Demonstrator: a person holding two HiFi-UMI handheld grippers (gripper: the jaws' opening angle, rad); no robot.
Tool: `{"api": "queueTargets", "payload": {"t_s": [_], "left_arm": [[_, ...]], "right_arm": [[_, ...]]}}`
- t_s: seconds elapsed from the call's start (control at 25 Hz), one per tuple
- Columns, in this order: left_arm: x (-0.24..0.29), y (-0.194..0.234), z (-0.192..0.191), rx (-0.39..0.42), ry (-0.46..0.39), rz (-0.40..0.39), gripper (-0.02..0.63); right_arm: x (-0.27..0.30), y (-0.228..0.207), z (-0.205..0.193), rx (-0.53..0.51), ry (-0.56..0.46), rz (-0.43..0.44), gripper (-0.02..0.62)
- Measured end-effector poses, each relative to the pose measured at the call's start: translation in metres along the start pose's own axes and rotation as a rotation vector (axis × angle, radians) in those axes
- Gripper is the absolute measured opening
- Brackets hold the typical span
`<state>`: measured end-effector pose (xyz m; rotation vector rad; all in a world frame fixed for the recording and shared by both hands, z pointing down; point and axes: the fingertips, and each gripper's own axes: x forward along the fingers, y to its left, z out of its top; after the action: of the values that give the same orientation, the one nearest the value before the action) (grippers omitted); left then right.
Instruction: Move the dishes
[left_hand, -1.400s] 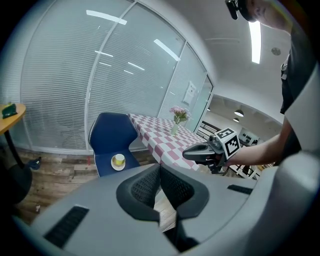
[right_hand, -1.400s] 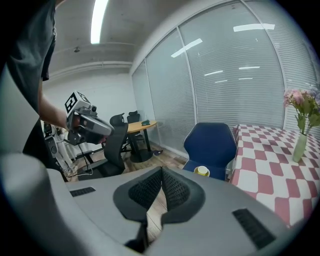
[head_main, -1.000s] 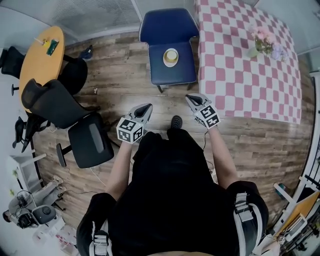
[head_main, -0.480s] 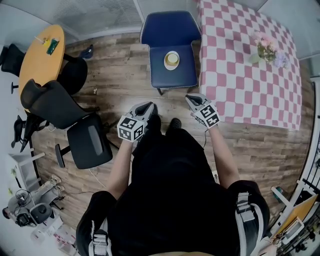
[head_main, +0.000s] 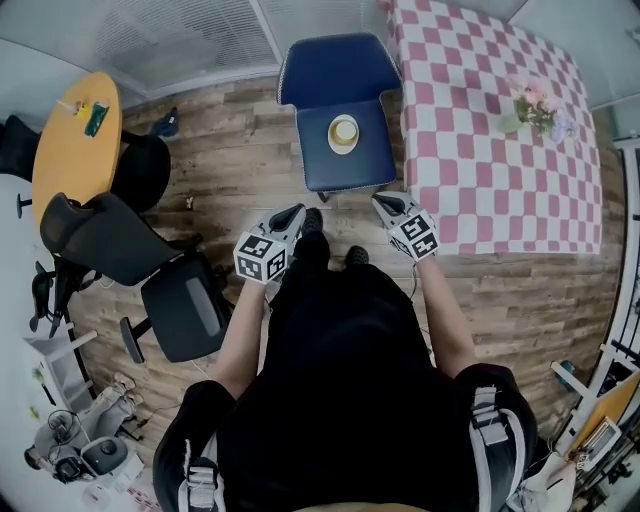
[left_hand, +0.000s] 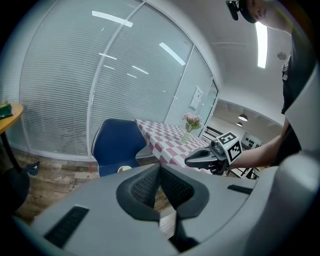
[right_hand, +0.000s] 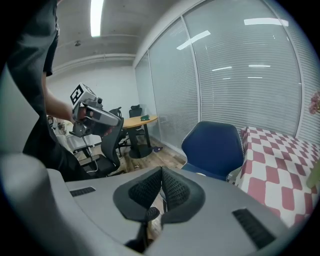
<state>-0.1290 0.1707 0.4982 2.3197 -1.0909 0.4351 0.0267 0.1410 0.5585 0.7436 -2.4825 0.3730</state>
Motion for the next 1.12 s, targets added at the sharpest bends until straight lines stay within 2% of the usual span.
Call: {"api": "queueTargets", "payload": {"t_s": [0.48, 0.8, 1.12], "left_arm": [[0.036, 0.097, 0.05, 0.021, 0.044, -0.087, 0.021], [0.062, 0.133, 0.076, 0.05, 0.066, -0.159, 0.021], [0.065, 0.168, 0.083, 0.061, 0.083, -0.222, 0.021]], "right_arm": [[0.081, -0.034, 0.05, 0.063, 0.015, -0.058, 0.017], [0.109, -0.059, 0.067, 0.099, 0.028, -0.12, 0.017], [0.136, -0.059, 0.081, 0.121, 0.032, -0.172, 0.017]]}}
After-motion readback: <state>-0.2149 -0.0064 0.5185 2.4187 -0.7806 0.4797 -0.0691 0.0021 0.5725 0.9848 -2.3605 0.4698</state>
